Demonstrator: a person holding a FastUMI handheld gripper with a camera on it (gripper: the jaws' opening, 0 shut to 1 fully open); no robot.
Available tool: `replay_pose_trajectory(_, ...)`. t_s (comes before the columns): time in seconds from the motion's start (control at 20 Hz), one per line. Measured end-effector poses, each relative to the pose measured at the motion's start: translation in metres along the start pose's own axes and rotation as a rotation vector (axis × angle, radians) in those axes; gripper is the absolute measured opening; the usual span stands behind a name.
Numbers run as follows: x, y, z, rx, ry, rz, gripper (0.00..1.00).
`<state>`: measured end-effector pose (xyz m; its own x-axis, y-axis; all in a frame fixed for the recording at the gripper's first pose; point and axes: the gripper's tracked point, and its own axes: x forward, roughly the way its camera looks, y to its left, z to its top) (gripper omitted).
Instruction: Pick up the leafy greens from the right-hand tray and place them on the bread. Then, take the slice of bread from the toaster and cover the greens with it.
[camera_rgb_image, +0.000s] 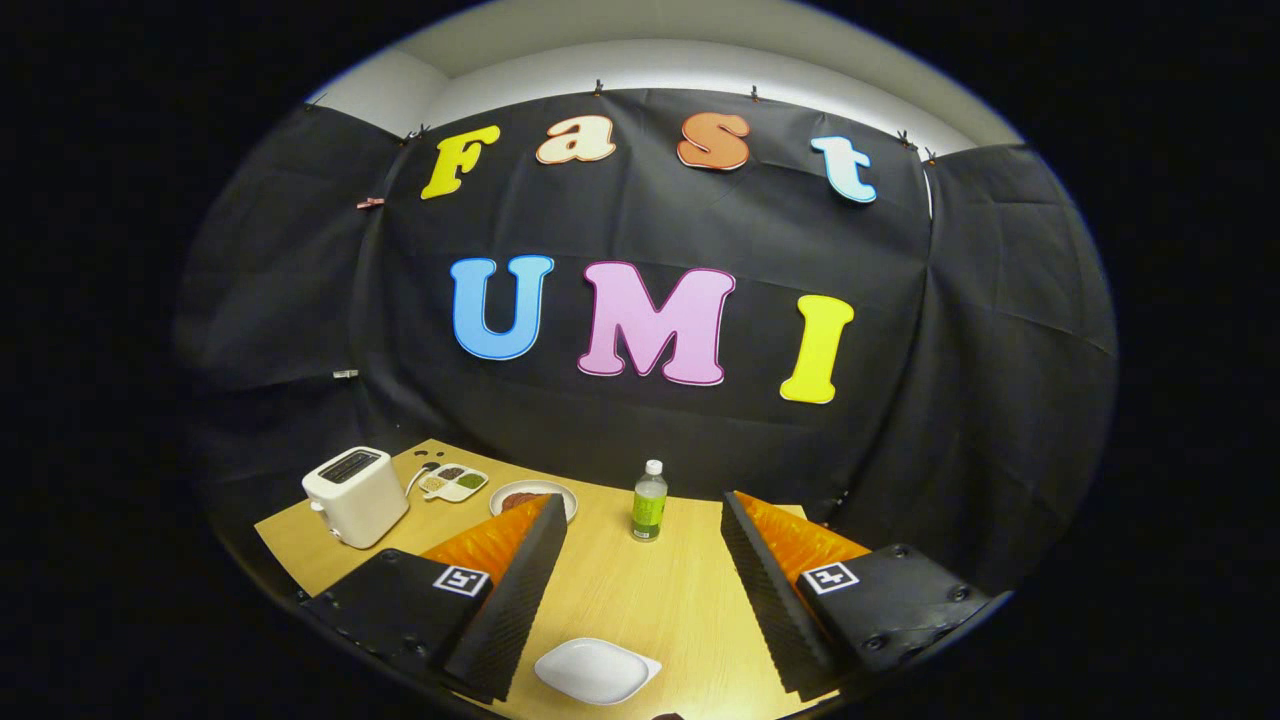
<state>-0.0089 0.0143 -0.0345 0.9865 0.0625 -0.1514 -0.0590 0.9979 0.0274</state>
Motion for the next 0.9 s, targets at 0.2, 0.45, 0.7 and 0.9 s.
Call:
replay_pose_trajectory(0.2,-0.003,-0.002,-0.015,0.009,0.000,0.018,0.97)
replay_pose_trajectory(0.45,-0.003,0.001,-0.015,0.020,-0.024,0.032,0.97)
replay_pose_trajectory(0.7,-0.004,0.008,-0.014,0.004,-0.034,0.059,0.97)
replay_pose_trajectory(0.9,-0.004,0.017,-0.004,-0.013,-0.069,0.086,0.97)
